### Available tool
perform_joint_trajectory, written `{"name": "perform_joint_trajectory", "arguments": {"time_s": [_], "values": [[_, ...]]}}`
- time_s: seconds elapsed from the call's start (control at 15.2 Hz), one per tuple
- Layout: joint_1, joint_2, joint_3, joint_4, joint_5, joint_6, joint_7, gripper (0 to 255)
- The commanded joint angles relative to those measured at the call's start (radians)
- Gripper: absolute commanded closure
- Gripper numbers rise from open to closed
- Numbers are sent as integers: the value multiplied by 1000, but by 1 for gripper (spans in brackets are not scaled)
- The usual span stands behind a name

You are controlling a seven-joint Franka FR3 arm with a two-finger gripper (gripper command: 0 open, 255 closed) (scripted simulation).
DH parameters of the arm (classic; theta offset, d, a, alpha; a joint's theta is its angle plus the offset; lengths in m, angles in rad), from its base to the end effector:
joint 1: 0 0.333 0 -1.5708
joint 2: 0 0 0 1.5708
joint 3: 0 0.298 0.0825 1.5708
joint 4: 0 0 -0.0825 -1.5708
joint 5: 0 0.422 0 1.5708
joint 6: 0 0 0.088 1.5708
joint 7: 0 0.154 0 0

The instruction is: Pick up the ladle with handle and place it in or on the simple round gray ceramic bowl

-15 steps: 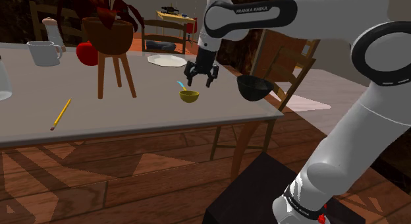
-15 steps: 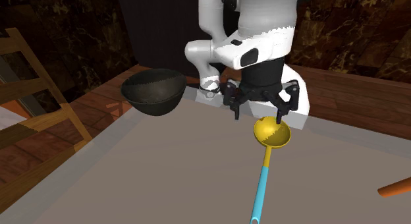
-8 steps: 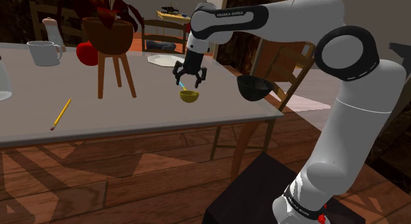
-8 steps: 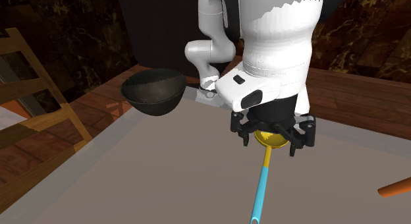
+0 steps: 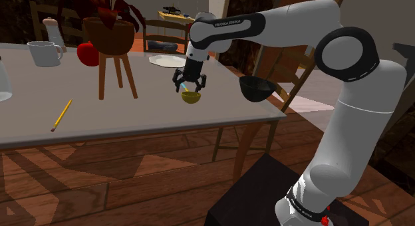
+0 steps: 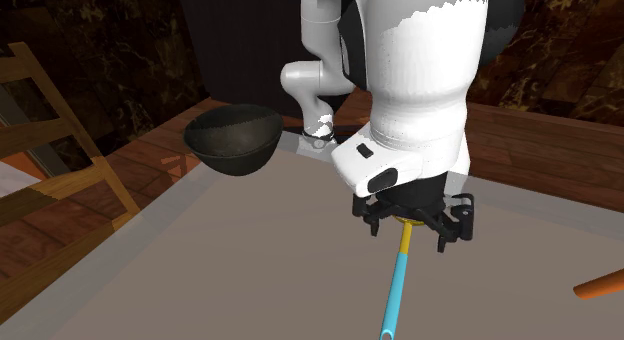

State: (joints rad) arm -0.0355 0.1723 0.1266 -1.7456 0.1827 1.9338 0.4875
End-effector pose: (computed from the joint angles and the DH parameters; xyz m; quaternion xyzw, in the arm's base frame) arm 0.6440 0.0768 0.3970 -0.9689 0.2279 0.0195 0.0947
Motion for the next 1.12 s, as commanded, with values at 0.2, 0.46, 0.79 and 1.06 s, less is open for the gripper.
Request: {"name": "perform_joint_trajectory", "arguments": {"time_s": [0.2,0.46,0.79,1.06], "values": [[0,1,0,-1,0,2,0,0],[0,1,0,-1,0,2,0,255],[0,1,0,0,0,1,0,255],[0,-4,0,20,-1,-23,4,255]]}}
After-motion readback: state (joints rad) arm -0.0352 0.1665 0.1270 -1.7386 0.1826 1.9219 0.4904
